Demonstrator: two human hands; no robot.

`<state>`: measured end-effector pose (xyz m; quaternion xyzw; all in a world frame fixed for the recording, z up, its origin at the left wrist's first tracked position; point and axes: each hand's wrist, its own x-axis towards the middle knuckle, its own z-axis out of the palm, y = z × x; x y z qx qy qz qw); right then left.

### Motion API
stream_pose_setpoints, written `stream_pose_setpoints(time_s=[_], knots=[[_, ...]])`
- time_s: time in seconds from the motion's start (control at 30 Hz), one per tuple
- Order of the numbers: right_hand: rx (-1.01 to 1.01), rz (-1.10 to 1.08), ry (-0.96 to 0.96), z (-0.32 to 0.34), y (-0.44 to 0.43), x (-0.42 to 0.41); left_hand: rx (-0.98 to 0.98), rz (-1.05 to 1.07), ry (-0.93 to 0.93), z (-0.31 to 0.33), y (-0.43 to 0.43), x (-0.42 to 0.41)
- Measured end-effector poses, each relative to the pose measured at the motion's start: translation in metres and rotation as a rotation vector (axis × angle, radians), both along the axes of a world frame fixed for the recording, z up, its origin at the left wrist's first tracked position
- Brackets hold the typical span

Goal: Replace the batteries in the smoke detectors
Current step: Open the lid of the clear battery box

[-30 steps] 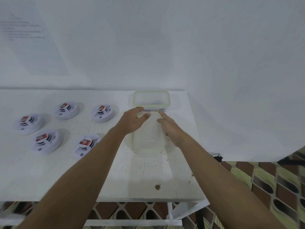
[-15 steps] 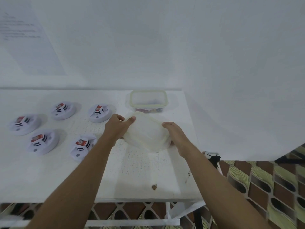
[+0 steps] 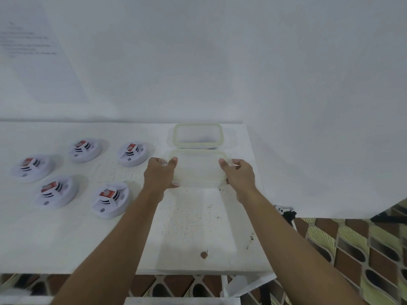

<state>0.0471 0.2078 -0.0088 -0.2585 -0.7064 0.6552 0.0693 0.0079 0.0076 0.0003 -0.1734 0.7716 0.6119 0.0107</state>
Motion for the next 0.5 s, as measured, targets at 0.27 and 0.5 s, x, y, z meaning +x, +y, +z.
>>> stream_pose_setpoints(time_s=[0.27,0.5], knots=[[0.009,-0.022,0.006,0.003,0.001,-0.009,-0.249,0.054,0.097,-0.003,0.005,0.003],[0.112,0.032,-0.006,0.011,0.004,-0.005,-0.352,0.113,0.098,0.008,0.009,0.009]])
